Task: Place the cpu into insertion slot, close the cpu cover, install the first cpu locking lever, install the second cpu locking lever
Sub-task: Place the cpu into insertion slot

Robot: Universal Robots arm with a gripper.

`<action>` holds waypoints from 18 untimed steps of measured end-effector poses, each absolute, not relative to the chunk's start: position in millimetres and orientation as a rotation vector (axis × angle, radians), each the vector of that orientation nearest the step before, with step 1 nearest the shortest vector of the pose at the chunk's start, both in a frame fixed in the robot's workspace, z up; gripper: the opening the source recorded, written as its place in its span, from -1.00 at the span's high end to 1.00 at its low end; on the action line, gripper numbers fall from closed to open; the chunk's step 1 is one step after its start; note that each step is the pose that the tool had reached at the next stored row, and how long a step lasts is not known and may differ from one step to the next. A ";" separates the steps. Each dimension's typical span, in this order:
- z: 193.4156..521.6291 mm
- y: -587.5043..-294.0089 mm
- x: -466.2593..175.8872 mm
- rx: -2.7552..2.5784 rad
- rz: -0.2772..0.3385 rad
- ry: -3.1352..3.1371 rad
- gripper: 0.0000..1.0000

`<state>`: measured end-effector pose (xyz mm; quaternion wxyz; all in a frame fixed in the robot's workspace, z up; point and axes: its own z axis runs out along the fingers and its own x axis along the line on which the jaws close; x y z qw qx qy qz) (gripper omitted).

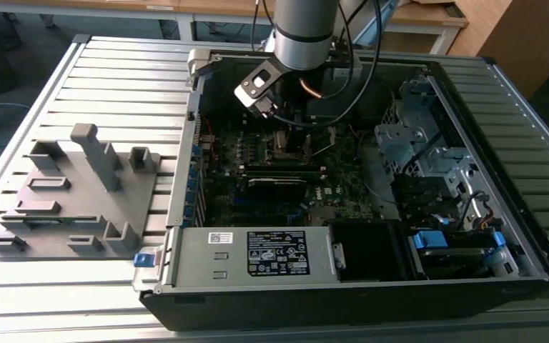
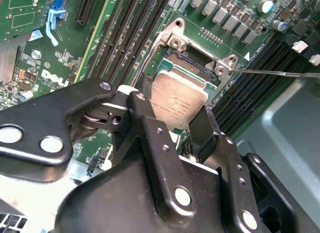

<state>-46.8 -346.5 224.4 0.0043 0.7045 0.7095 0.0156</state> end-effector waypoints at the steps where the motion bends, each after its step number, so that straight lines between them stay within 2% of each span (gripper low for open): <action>1: 224.2 -346.4 -46.7 2.206 0.049 2.224 -0.08; 18: 223.0 -345.3 -45.5 2.179 0.049 2.251 -0.08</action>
